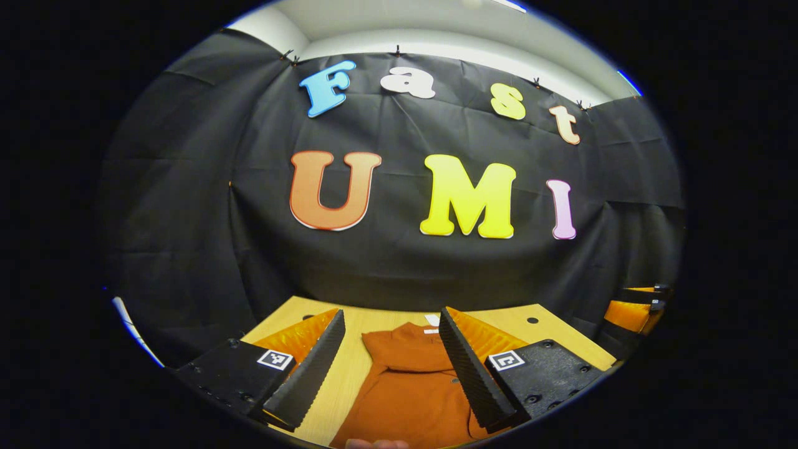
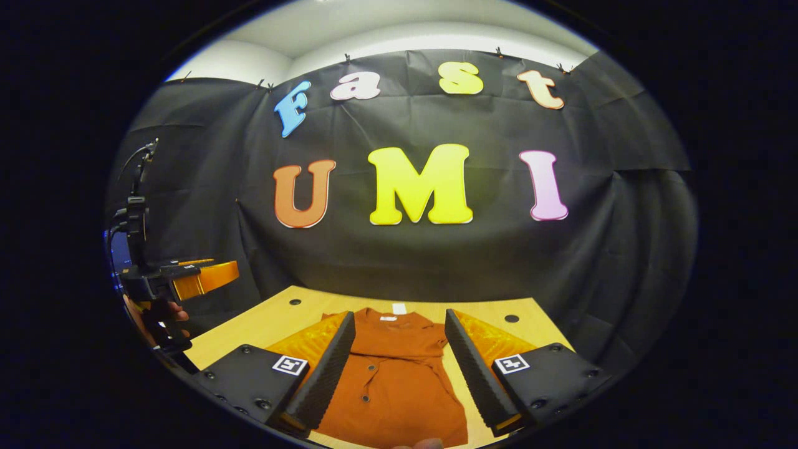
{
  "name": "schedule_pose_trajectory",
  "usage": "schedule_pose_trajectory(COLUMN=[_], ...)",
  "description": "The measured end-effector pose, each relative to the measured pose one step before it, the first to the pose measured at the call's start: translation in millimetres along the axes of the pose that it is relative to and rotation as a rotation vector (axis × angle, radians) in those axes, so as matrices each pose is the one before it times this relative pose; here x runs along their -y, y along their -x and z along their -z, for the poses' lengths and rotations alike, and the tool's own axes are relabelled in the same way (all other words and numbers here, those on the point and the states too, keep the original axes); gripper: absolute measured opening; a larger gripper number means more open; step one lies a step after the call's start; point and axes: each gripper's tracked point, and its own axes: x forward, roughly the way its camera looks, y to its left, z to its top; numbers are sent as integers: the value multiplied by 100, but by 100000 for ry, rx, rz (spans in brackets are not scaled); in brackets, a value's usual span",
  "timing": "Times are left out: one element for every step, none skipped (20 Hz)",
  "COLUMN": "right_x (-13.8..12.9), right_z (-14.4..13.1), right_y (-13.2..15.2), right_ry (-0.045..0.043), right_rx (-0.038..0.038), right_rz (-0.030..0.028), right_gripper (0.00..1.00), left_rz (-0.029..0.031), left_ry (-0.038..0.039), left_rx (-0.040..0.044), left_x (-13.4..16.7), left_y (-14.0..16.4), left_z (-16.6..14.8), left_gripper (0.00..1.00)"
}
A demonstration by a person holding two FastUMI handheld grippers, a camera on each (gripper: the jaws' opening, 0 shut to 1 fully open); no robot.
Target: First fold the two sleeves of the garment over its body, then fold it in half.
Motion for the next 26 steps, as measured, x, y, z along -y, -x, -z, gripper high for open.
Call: schedule_pose_trajectory(right_x=[482,1030,1388,1530,1589,1461,1682,1342,1146,934,1020,704,649,380,293,174,228,385,251,168,32,-56,-236,-419,-257,-302], right_z=[1310,1462,1743,1710,1587,1530,1398,1371,1565,1659,1754,1524,1867,1636,1356,868,643,537,543,497,331,151,195,104,260,51], right_y=[223,-39,-9,-49,-82,126,107,-5,-155,-184,-462,-541,-254,-311,-484,-447,-599,-426,-496,-425,-603,-792,-605,-686,-678,-729], right_ry=[-1923,-1451,-986,-653,-1184,-309,541,196,-179,-169,-73,-1032,-1379,-1070,-817,-439,106,895,1050,497,-288,-1083,-1252,-497,1046,1305], right_rx=[-3900,-4108,-4708,-4374,-4036,-3370,-2556,-3223,-3790,-3805,-4230,-4396,-4201,-3968,-3128,-2707,-1931,-2221,-1997,-2288,-2380,-1984,-2109,-1618,-2161,-1715], right_rz=[14,1425,2098,2558,2301,2332,2462,2266,1324,1378,1773,1590,984,77,609,-184,450,725,210,-101,-184,-647,-871,-1011,-179,-404], right_gripper=[93,93,93,93,93,93,93,93,93,93,93,93,93,93,91,93,93,93,93,93,93,93,93,93,93,93], left_rz=[1694,1325,2585,3379,1828,765,1572,2300,2900,3718,3909,2178,1423,-153,607,-88,236,-63,1294,1116,1505,1229,1298,7,-35,-730], left_ry=[801,662,519,2,-575,-697,85,2416,4256,5646,6212,4033,2706,1942,1410,2123,2173,2138,2559,1861,2416,2399,1812,901,458,434], left_rx=[-5993,-6043,-7233,-6850,-8357,-7512,-5674,-6578,-4992,-5966,-5500,-5971,-3743,-3765,-2724,-2292,-1403,-877,-1080,-132,-2140,-1572,-1938,-1782,-2349,-1501], left_x=[-594,-905,-688,-318,-321,-721,-365,-282,-586,-318,-445,-761,-1019,-983,-485,-411,-140,-281,43,161,295,226,282,106,42,109], left_y=[5,17,333,-32,106,170,-287,-29,313,195,244,157,-167,-50,-624,-383,-342,-215,14,-89,-37,-15,-236,-165,-214,-132], left_z=[2422,2351,2760,2793,2836,2907,2375,2455,1720,1769,1793,1789,1351,1021,535,297,-7,137,154,-230,79,187,135,321,404,274], left_gripper=[100,98,98,98,98,99,99,99,99,99,99,99,99,99,99,99,99,99,99,99,98,98,97,95,93,86])
